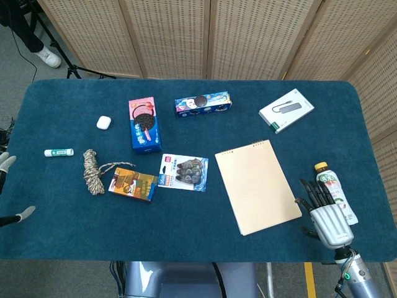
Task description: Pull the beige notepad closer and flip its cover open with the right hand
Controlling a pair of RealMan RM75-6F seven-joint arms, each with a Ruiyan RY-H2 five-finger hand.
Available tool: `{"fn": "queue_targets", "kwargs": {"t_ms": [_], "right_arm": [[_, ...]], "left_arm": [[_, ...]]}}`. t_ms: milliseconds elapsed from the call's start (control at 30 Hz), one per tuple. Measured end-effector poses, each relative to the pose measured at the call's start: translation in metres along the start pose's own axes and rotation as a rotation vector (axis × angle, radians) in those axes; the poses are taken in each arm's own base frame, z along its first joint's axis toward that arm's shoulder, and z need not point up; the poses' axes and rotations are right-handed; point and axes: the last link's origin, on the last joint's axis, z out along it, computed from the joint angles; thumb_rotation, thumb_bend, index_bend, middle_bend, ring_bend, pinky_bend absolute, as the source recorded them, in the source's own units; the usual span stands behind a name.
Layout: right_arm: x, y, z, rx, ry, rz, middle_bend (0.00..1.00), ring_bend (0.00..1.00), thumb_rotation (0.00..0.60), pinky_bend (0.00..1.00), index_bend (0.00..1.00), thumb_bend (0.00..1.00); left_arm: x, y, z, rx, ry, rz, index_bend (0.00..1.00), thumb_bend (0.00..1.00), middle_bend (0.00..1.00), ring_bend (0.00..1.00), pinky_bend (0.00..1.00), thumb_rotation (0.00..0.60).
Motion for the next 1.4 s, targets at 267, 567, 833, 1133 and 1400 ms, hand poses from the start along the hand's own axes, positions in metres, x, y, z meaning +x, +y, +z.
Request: {"fn": "queue_targets", "kwargs": {"t_ms": [267, 567, 833, 1133, 1400], "right_arm": [[-0.016, -0.007, 0.006, 0.03, -0.046, -0.008, 0.0, 0.0, 0.6, 0.0, 0.37, 0.31], [-0.038, -0.005, 0.016, 0.04, -0.105, -0.039, 0.0, 0.0, 0.6, 0.0, 0.4, 0.31], [-0.053, -0.003, 0.024, 0.059, -0.128, -0.059, 0.0, 0.0, 0.6, 0.0, 0.4, 0.31], [-0.06, -0.001, 0.023, 0.071, -0.133, -0.081, 0.0, 0.0, 0.6, 0.0, 0.4, 0.31], [-0.065, -0.003, 0.024, 0.084, -0.136, -0.082, 0.0, 0.0, 0.6, 0.0, 0.4, 0.31]], "left_arm": [[0.001, -0.001, -0.001, 0.002, 0.005, -0.006, 0.0, 0.0, 0.0, 0.0, 0.0, 0.6], [0.002, -0.002, 0.0, 0.007, 0.002, -0.007, 0.0, 0.0, 0.0, 0.0, 0.0, 0.6], [0.001, -0.002, 0.0, 0.01, 0.002, -0.003, 0.0, 0.0, 0.0, 0.0, 0.0, 0.6], [0.001, -0.002, 0.0, 0.012, 0.001, -0.001, 0.0, 0.0, 0.0, 0.0, 0.0, 0.6], [0.001, -0.002, 0.0, 0.011, 0.001, -0.004, 0.0, 0.0, 0.0, 0.0, 0.0, 0.6]]}}
